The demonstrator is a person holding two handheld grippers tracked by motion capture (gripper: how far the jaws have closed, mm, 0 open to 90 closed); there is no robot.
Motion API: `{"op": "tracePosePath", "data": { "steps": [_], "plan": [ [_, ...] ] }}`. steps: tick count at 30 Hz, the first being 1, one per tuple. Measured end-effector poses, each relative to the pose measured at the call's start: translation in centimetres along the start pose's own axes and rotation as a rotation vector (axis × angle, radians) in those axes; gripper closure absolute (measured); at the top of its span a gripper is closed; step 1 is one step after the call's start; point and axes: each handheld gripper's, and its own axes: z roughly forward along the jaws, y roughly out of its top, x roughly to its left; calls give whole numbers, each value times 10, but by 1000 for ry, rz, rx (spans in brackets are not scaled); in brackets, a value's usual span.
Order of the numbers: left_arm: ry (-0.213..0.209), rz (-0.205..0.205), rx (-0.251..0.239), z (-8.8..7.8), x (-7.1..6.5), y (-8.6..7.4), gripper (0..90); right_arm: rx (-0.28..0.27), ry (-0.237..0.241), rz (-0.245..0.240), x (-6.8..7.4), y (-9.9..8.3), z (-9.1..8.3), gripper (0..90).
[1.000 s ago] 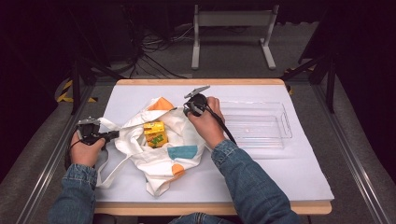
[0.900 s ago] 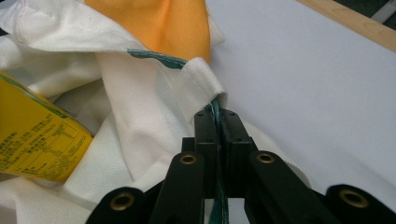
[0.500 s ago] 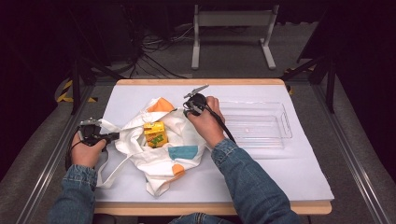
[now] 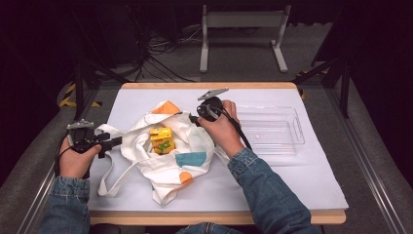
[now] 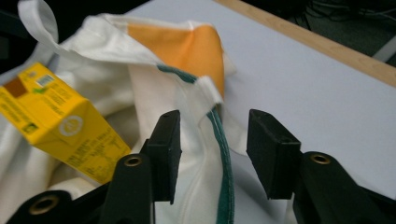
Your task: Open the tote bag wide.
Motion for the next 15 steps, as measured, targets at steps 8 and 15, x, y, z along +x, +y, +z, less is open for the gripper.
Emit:
{"op": "tracePosePath", "data": {
  "steps": [8,15],
  "plan": [
    [-8,39,-68,-17,-15,10,334,-123,93,-8,5,9,-28,471],
    [-37,54,-90,-27,-22,10,294,-176,192,-44,11,13,-38,430]
  ]
}}
